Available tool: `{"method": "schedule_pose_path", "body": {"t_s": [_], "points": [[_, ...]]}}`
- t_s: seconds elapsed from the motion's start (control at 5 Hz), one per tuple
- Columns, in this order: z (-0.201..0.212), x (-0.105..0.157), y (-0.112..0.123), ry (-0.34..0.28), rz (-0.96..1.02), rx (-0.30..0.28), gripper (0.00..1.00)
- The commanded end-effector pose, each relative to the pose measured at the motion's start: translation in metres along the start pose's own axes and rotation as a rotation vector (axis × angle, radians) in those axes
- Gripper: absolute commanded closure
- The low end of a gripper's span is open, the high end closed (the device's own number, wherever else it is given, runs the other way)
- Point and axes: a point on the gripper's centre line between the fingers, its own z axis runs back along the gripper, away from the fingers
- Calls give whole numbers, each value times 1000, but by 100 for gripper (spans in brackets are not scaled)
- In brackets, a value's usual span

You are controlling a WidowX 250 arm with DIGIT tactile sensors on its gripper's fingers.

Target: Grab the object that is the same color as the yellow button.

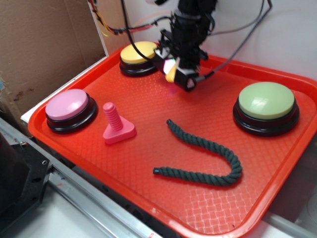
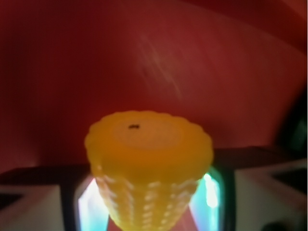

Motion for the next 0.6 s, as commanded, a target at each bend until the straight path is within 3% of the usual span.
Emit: {"method": "schedule_pose_path", "body": {"t_s": [0.0, 0.2, 0.4], "points": [[100, -115, -25, -217, 142, 1, 100], [146, -146, -25, -177, 118, 7, 100], [194, -160, -12, -143, 131, -14, 100]]}}
